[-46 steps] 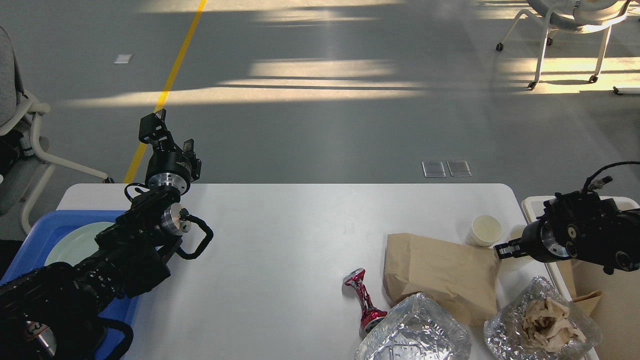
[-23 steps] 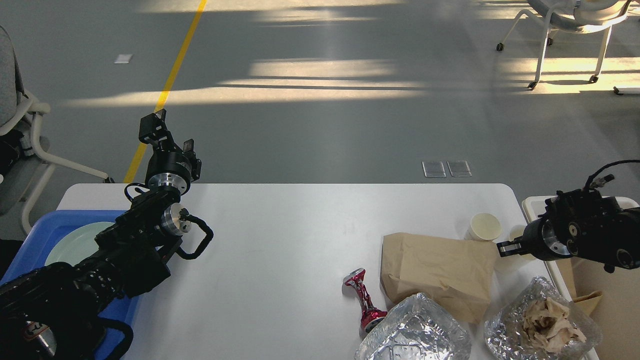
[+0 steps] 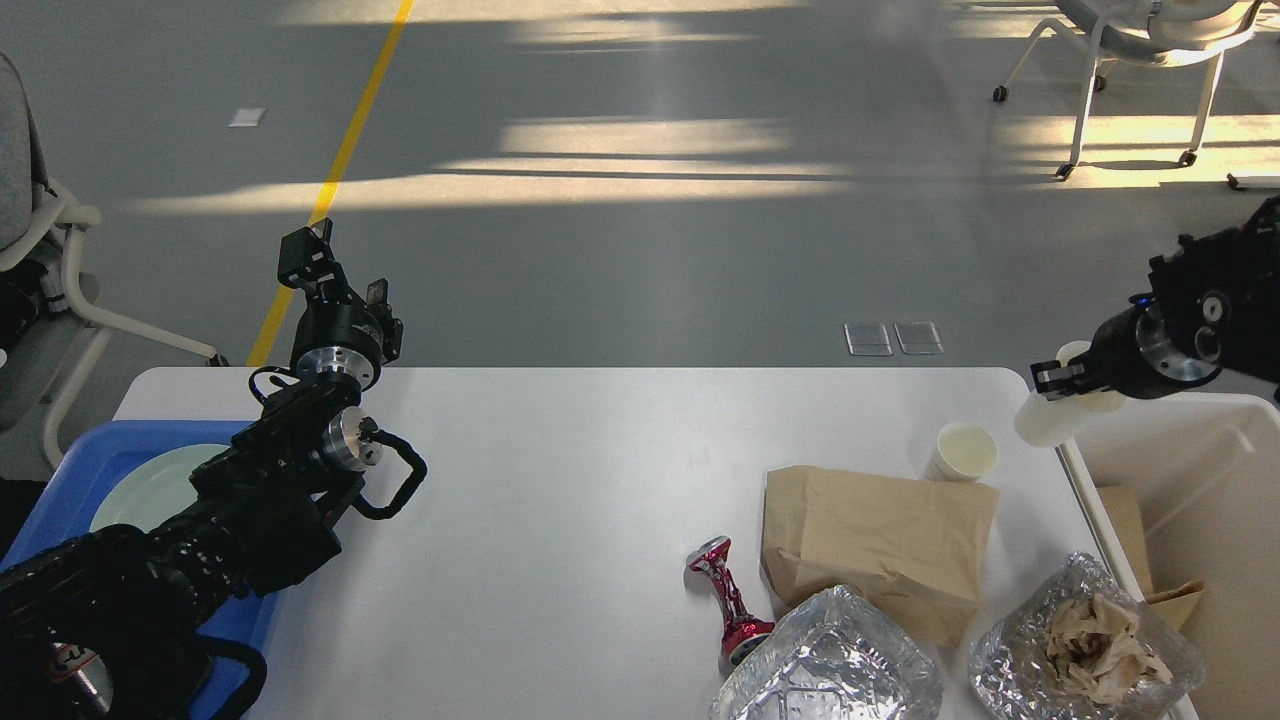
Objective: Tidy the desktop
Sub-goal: 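Lift the paper cup and carry it up away from the table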
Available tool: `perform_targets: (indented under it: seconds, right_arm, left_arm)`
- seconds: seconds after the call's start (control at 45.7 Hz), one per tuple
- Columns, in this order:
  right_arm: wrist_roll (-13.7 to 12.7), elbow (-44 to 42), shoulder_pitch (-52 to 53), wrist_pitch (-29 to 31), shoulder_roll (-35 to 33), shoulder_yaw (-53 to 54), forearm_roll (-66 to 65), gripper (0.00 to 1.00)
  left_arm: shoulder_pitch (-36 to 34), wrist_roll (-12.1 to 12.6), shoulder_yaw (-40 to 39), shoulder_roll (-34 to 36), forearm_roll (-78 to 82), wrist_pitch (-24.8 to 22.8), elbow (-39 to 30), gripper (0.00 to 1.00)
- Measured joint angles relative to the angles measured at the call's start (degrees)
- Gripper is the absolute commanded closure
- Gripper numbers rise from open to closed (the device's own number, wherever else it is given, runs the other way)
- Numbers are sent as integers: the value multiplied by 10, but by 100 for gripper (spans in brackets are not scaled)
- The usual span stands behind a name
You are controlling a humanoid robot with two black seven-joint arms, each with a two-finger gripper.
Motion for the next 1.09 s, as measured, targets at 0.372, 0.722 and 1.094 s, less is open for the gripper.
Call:
perform_targets:
  seconds: [0.372, 0.722, 1.094]
  right_arm:
    - [83, 21, 284, 206, -44, 10, 44, 100]
    - [94, 23, 483, 252, -43, 24, 152, 100]
    - [86, -72, 277, 252, -35, 19, 152, 100]
  left_arm:
    - [0, 0, 0, 0, 0, 0, 0, 4]
    - [0, 0, 0, 0, 0, 0, 0, 4]
    - [0, 0, 0, 0, 0, 0, 0, 4]
